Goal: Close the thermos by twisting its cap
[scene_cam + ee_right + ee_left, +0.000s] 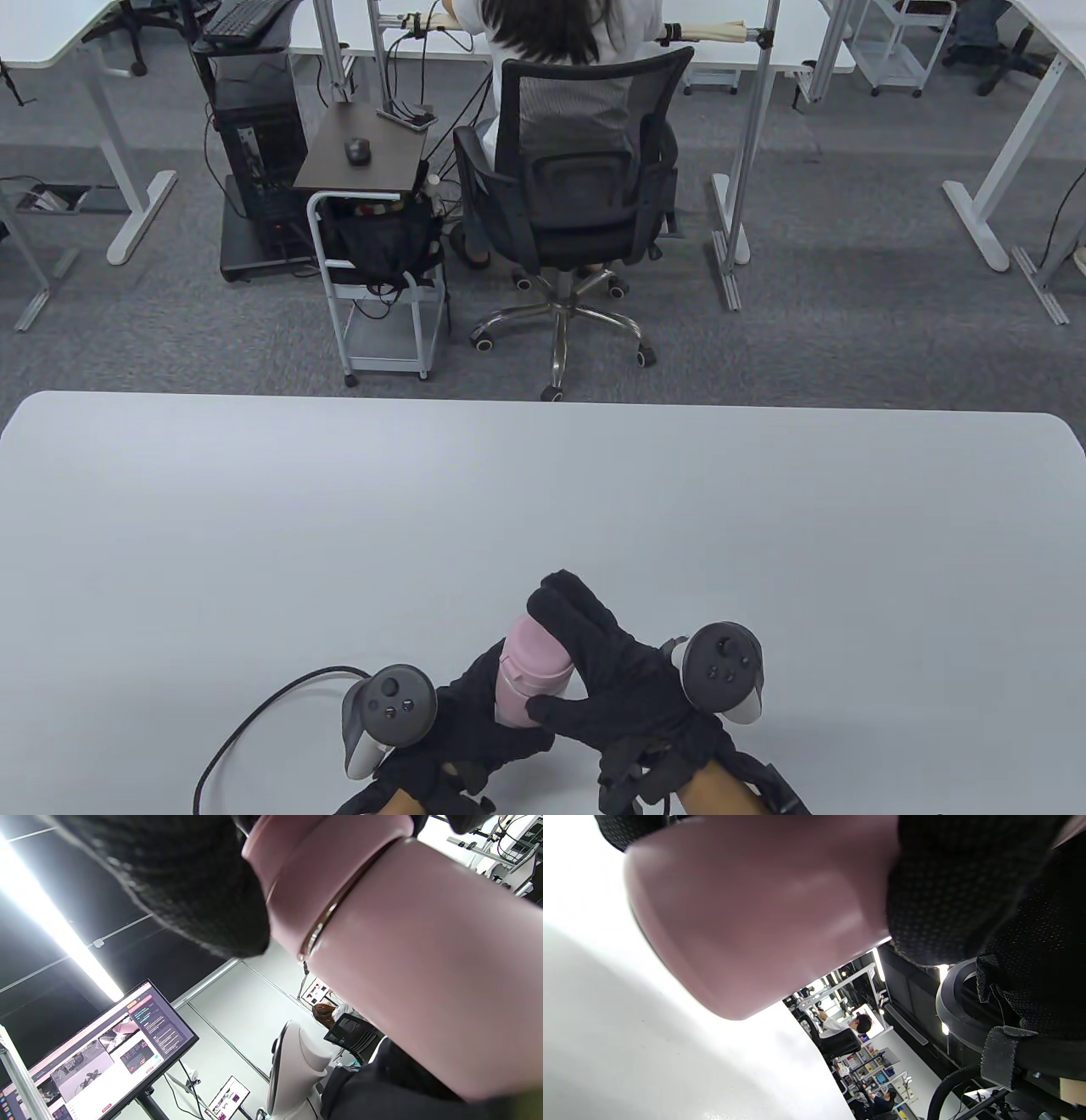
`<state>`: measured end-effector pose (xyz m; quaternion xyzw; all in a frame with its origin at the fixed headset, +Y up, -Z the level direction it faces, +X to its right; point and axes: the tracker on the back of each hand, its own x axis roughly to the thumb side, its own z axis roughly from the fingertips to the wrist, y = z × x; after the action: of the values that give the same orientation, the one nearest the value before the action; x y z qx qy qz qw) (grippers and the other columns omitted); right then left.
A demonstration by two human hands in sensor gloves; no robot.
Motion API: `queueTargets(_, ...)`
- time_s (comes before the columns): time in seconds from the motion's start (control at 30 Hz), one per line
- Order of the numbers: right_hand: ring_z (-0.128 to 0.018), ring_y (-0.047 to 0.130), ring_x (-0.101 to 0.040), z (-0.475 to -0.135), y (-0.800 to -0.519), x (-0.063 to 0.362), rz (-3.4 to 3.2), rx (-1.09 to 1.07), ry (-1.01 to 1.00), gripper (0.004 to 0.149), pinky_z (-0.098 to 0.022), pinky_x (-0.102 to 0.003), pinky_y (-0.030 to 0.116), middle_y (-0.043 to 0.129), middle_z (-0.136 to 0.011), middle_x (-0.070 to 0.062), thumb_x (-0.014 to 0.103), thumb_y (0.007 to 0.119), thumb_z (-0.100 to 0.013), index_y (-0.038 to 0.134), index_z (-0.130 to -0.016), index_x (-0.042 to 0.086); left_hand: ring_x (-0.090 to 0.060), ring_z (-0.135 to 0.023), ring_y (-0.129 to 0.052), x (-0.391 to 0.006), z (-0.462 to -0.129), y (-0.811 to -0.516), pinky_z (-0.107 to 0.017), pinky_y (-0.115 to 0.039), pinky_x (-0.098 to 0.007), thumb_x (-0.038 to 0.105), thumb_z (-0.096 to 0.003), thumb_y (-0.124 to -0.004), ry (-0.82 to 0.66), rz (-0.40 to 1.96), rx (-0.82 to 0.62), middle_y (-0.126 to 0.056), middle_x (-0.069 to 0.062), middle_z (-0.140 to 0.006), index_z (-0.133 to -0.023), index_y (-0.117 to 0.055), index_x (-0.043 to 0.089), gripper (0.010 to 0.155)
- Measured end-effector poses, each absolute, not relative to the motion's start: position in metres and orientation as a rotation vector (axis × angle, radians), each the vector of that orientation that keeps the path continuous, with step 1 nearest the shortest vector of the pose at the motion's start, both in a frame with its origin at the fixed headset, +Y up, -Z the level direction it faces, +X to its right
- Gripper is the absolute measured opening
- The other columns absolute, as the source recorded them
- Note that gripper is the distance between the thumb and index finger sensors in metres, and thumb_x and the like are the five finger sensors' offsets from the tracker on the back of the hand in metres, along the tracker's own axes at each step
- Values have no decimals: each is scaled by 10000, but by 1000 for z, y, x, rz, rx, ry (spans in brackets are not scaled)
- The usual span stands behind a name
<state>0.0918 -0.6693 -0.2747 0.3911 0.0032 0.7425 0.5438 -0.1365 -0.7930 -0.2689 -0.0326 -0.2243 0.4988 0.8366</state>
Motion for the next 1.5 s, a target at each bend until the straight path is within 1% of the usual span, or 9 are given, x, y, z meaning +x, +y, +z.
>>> queueTargets(0.07,-857,674,-581,-274,-669,92,1763,921,-22,795,-608,-705,619,510,-1078,-288,259,986,-451,553,-1093,74,-439,-950,-730,-136,-269,-792,-687,-703,-592,542,-264,-924,-475,1054,-69,-613,-181,-1067,-1026,-467,154,970)
queueTargets(0.43,-761,793,-511,-264,-664,90,1926,865,-186,796,-600,-684,648,613,-1034,-279,329,1025,-418,637,-1056,51,-446,-942,-732,-137,-268,-790,-685,-704,-591,534,-263,-927,-463,1042,-34,-613,-185,-1063,-1024,-466,153,967)
queueTargets(0.63,-662,859,-423,-252,-660,85,2066,811,-362,896,-569,-643,705,625,-1022,-283,421,1026,-387,585,-1075,53,-444,-943,-731,-136,-267,-788,-685,-704,-590,536,-264,-926,-464,1040,-28,-613,-184,-1063,-1023,-466,154,966)
queueTargets(0.83,-594,890,-349,-253,-659,85,2072,809,-364,903,-552,-615,733,619,-1024,-279,449,1014,-386,585,-1076,56,-442,-940,-735,-136,-266,-786,-684,-706,-589,540,-263,-925,-464,1048,-16,-615,-183,-1061,-1022,-466,154,968)
queueTargets(0.9,-629,866,-368,-254,-660,86,2052,806,-346,907,-567,-626,713,585,-1039,-285,446,1013,-389,575,-1081,57,-440,-939,-736,-137,-266,-786,-684,-708,-587,543,-264,-924,-458,1059,-11,-616,-182,-1060,-1022,-466,155,967)
queueTargets(1.03,-886,599,-576,-260,-661,92,1931,808,-256,935,-626,-711,574,384,-1100,-304,449,1008,-399,525,-1104,69,-438,-939,-739,-137,-265,-784,-683,-710,-587,545,-261,-925,-458,1056,-6,-619,-175,-1062,-1022,-470,160,967)
queueTargets(1.17,-928,501,-629,-265,-665,92,1815,857,-113,910,-634,-735,533,330,-1102,-331,392,1006,-428,501,-1114,71,-438,-940,-737,-135,-265,-784,-684,-708,-586,545,-263,-924,-461,1051,-17,-616,-177,-1063,-1023,-468,159,966)
queueTargets(1.27,-825,742,-592,-267,-666,91,1815,854,-93,834,-590,-682,666,571,-1025,-361,310,994,-443,548,-1079,7,-440,-940,-737,-134,-265,-783,-683,-708,-588,541,-262,-926,-464,1046,-20,-617,-179,-1063,-1023,-469,157,967)
queueTargets(1.5,-750,822,-525,-263,-666,91,1897,805,-165,868,-569,-649,703,661,-991,-307,361,1020,-415,571,-1076,22,-439,-942,-737,-133,-264,-783,-683,-708,-588,538,-259,-927,-468,1038,-24,-617,-179,-1062,-1023,-468,157,968)
